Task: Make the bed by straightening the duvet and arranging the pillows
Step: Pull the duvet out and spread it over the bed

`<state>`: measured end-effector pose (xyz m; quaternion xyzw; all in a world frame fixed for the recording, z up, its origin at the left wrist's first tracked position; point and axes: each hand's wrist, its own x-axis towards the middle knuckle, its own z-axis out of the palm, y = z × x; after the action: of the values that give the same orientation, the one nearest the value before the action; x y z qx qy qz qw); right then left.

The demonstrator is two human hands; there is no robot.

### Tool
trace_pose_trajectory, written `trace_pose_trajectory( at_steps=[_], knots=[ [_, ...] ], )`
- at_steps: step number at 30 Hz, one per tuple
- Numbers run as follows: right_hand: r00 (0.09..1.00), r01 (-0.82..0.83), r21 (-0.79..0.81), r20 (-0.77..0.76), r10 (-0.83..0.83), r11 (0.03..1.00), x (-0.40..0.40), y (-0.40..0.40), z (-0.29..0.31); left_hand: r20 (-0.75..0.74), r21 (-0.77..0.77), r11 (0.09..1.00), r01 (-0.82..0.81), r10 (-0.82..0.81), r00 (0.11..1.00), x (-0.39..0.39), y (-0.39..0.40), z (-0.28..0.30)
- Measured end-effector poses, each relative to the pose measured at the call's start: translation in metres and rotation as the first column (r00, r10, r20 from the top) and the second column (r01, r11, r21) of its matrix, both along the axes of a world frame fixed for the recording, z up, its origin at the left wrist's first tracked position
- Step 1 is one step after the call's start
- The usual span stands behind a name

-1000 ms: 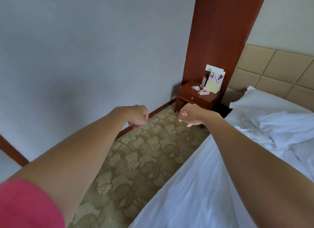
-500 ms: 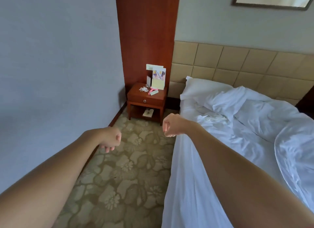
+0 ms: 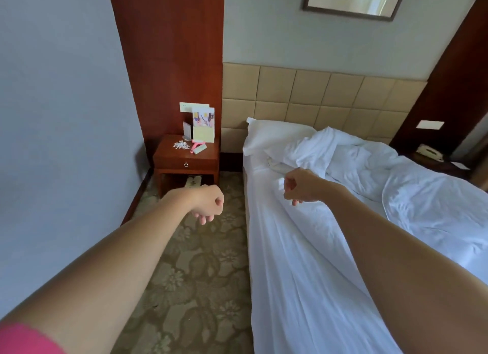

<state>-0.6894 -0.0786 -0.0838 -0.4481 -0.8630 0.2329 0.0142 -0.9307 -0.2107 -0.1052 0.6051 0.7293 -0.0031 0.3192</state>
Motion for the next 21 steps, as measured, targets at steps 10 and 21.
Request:
trace_pose_trajectory(
  at_steps=[10,21],
  knots=[
    [0.995,-0.096,-0.176,-0.035,0.091,0.980,-0.132,0.122,-0.018,-0.038,-0.026,0.998,-0.065,0.064,0.997,-0.123,0.127,0.008],
    [0.997,0.065,-0.208,-0.020,-0.070,0.976,-0.182,0.277,-0.021,0.017,-0.046,0.998,0.035,-0.034,0.999,-0.194,0.322,-0.014]
  ],
)
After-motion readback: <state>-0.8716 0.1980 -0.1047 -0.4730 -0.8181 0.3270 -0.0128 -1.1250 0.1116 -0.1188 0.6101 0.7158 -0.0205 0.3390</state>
